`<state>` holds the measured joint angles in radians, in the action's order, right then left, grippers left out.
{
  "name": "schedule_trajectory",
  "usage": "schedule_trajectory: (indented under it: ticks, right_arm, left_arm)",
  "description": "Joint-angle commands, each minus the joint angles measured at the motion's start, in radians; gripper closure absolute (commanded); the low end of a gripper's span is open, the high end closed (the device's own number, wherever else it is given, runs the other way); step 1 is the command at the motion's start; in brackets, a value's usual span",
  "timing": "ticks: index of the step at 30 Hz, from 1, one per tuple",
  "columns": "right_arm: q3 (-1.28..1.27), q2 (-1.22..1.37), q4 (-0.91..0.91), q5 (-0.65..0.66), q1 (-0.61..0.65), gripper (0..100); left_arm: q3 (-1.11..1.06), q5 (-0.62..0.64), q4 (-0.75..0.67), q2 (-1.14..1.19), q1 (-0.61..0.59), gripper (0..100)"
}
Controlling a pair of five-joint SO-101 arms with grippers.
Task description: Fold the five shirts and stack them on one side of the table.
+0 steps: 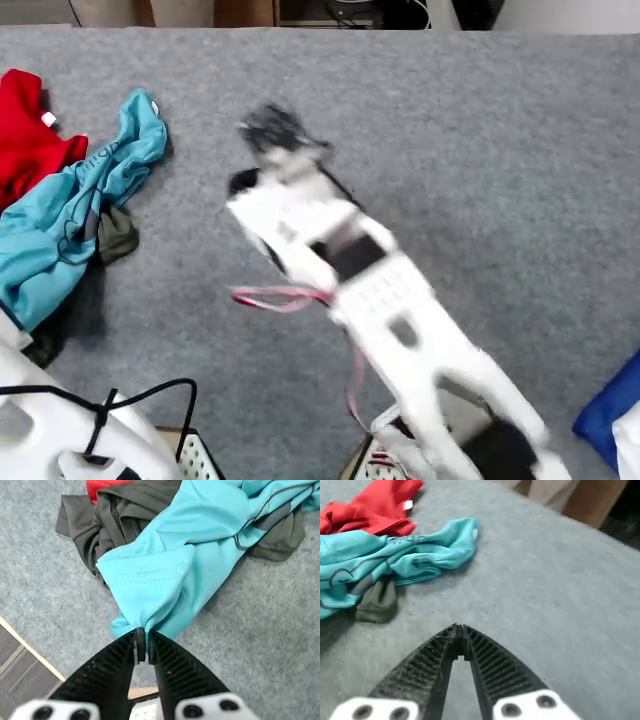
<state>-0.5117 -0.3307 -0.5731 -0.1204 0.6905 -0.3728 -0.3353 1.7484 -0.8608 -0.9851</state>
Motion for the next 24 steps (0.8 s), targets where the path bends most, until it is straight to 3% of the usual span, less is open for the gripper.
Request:
schedule_trajectory:
  ticks: [1, 7, 13, 24]
  right_arm:
    - [0.274, 0.275, 0.061, -0.011, 0.038, 99.0]
    - [0.685, 0.668, 0.037, -0.011, 0.068, 96.6]
    - [1.182, 1.03, -0.169, -0.011, 0.145, 74.9]
    - [2.034, 1.689, -0.227, -0.012, 0.153, 73.8]
  left_arm:
    - [-0.017, 0.005, 0.009, -0.021, -0.044, 98]
    - [-0.066, 0.002, 0.009, -0.022, -0.083, 98]
    - [-0.107, 0.002, 0.009, -0.024, -0.083, 98]
    - [-0.107, 0.005, 0.009, -0.024, -0.077, 98]
